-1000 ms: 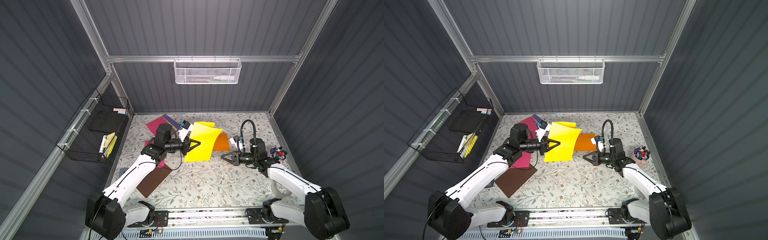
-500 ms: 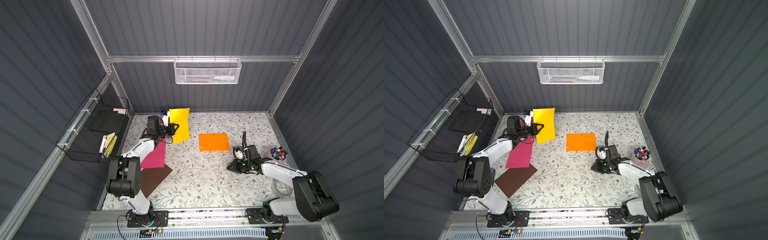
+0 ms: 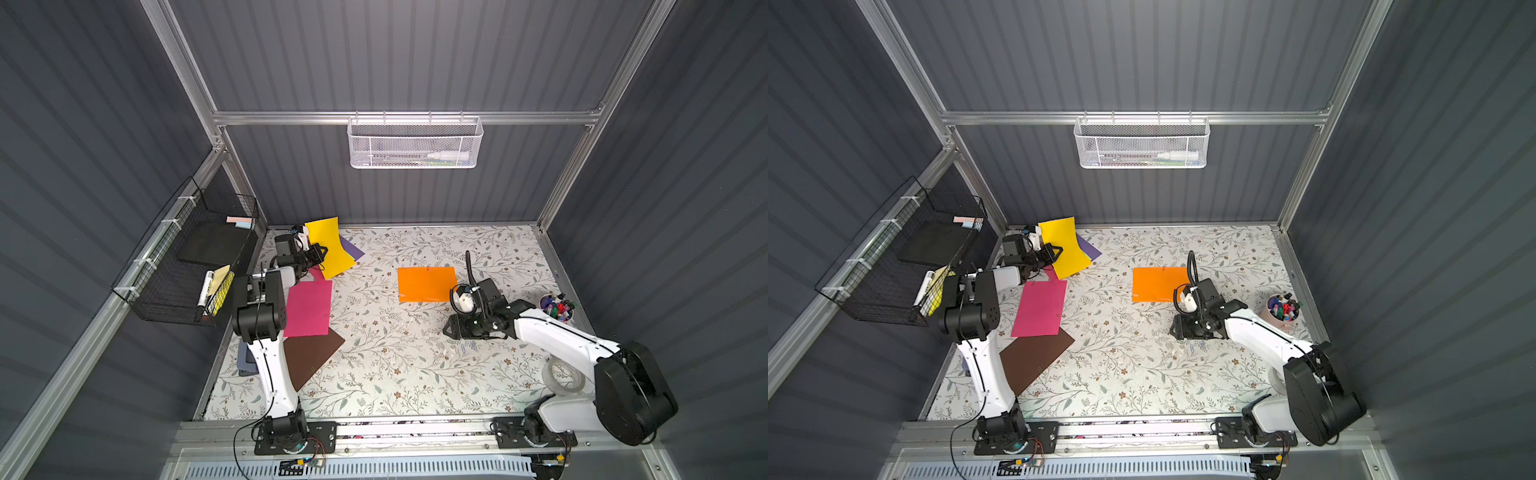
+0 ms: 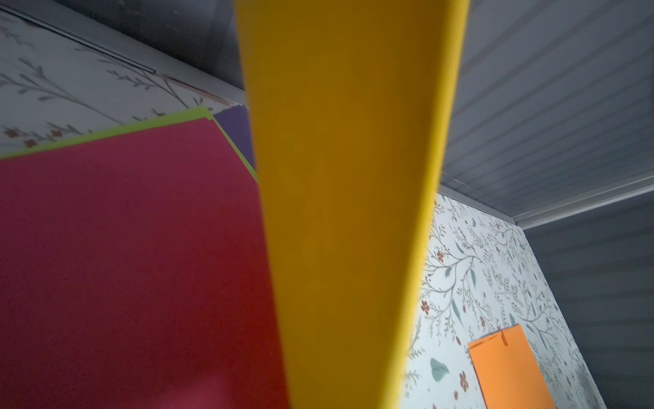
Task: Unclip the paperclips from the documents
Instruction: Place the document at the document.
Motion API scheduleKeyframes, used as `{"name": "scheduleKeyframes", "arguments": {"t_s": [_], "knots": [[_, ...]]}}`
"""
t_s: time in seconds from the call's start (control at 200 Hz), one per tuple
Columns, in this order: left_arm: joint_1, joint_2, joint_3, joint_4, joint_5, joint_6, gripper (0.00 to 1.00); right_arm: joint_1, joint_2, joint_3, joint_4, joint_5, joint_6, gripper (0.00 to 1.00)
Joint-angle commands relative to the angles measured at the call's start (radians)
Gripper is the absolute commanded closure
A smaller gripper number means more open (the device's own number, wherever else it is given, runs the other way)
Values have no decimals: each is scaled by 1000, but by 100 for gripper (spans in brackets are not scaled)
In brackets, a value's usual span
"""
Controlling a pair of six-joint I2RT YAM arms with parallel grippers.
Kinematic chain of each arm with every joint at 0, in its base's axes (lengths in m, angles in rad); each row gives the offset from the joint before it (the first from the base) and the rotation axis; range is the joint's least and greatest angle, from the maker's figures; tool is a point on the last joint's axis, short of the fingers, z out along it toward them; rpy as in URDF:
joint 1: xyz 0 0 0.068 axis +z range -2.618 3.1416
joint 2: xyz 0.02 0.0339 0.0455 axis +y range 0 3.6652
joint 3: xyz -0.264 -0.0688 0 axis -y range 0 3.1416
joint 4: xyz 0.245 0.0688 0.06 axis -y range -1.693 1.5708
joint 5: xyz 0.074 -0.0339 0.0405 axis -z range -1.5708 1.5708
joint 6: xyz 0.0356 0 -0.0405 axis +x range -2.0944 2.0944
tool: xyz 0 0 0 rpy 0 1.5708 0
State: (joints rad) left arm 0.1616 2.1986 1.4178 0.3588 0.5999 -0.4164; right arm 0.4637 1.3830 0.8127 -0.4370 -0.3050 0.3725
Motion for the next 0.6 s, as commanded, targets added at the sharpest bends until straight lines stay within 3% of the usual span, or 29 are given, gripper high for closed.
{"name": "scheduleKeyframes", "arguments": {"t_s": [0.0,0.075,0.16,0.265,0.365,0.5,0.595], "knots": [[8,25,65,2,-8,-4,99,8,64,81,-22,29,-37,41],[18,37,78,-6,-26,-4,87,19,143,154,11,27,-58,40],[25,42,84,-22,-52,-6,59,25,254,261,12,42,-84,39],[27,14,63,-32,-108,-9,35,26,381,388,26,49,-91,37],[29,-46,21,-35,-169,-10,22,27,474,509,-27,139,-123,34],[27,-154,-62,-20,-245,-2,7,20,526,565,-71,337,-157,21],[23,-226,-108,0,-270,-15,1,6,566,582,-61,348,-182,17]]}}
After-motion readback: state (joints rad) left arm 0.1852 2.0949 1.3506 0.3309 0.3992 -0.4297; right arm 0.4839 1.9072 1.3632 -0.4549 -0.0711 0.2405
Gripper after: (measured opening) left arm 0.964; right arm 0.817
